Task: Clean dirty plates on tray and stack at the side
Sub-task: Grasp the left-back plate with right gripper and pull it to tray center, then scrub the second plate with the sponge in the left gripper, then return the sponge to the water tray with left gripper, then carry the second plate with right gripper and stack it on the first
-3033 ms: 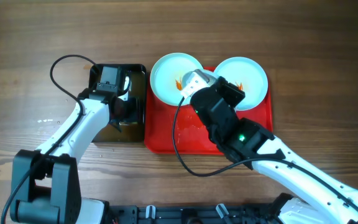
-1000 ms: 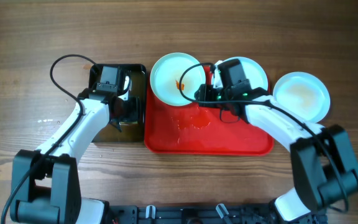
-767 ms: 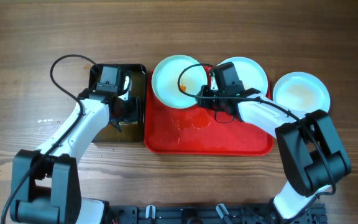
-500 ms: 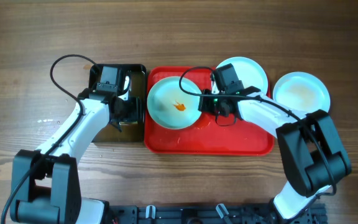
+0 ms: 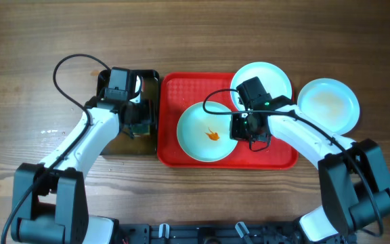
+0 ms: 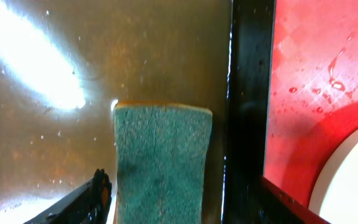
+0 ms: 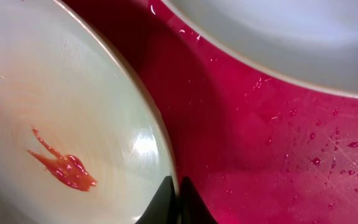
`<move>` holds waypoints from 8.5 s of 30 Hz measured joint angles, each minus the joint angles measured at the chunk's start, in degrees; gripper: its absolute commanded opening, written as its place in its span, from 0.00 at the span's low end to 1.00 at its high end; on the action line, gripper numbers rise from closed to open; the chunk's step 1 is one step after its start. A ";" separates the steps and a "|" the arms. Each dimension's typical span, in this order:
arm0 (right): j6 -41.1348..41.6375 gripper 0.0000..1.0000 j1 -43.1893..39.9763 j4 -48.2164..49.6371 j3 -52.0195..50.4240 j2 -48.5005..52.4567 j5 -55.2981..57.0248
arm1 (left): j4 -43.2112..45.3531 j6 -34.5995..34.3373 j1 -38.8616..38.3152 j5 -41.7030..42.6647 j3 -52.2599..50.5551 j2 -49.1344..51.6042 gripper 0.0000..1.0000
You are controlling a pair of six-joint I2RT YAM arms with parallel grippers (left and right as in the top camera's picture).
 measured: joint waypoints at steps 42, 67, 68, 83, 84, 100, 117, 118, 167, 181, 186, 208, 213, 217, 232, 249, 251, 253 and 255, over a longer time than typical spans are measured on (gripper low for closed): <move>-1.86 0.04 0.00 0.07 0.00 0.00 -0.02 | 18.93 -24.70 -14.38 19.34 -2.95 -0.33 0.04; -3.34 0.04 0.00 0.13 -0.22 0.02 -0.07 | 22.03 -30.73 -22.56 25.18 -2.56 12.92 0.04; -3.34 0.04 0.00 0.13 -0.22 0.02 -0.07 | 21.38 -29.55 -22.21 24.55 -2.54 12.57 0.04; -3.80 0.20 0.00 0.52 -0.22 0.02 0.00 | 10.51 -17.38 -13.38 12.79 -2.84 -4.44 0.04; -3.80 0.20 0.00 0.52 -0.22 0.02 0.00 | 8.94 -16.55 -11.93 12.00 -2.84 -4.44 0.04; -3.80 0.20 0.00 0.52 -0.22 0.00 0.00 | 1.53 2.91 0.37 -3.06 -2.91 -0.13 0.13; -3.80 0.20 0.00 0.02 -0.22 0.02 0.00 | 4.76 4.00 0.37 -3.06 -2.89 5.92 0.16; -3.80 0.20 0.00 -0.13 -0.22 0.02 0.00 | 5.27 3.96 0.37 -3.02 -2.86 5.99 0.04; -3.98 0.21 0.00 2.21 -0.22 0.02 0.00 | -5.86 0.02 0.42 -2.82 -1.70 -3.10 0.70; -7.91 0.04 0.00 2.97 -0.20 -6.05 3.45 | -7.82 -4.50 0.42 -2.82 -1.73 -3.10 0.79; -13.73 0.04 0.00 4.63 0.00 -10.99 17.92 | -6.56 -4.52 0.42 -2.82 -1.73 -3.10 0.78; -46.80 0.04 28.39 28.92 2.71 -11.28 69.42 | -6.14 -4.50 0.42 -2.80 -1.73 -3.10 0.78; -57.35 0.04 28.39 34.36 2.71 -11.28 71.60 | -6.12 -4.50 0.42 -2.82 -1.73 -3.10 0.78; -61.42 0.04 28.39 35.56 2.71 -11.28 71.93 | -6.12 -4.50 0.42 -2.80 -1.73 -3.10 0.78; -5.73 0.04 -6.38 11.82 3.17 -11.34 29.92 | -6.12 -4.50 0.42 -2.64 -1.73 -3.10 0.78; 1.46 0.18 -50.82 1.03 3.13 -11.34 11.28 | -6.12 -4.52 0.42 -2.62 -1.73 -3.10 0.78; 1.51 0.30 -50.82 0.61 3.13 -11.34 11.50 | -6.12 -4.52 0.42 -2.62 -1.73 -3.10 0.78; 1.62 0.36 -50.82 0.42 3.13 -11.34 11.43 | -6.12 -4.52 0.42 -2.62 -1.73 -3.10 0.78; 0.92 0.40 -50.82 0.33 3.13 -11.34 9.05 | -6.12 -4.52 0.42 -2.62 -1.73 -3.10 0.78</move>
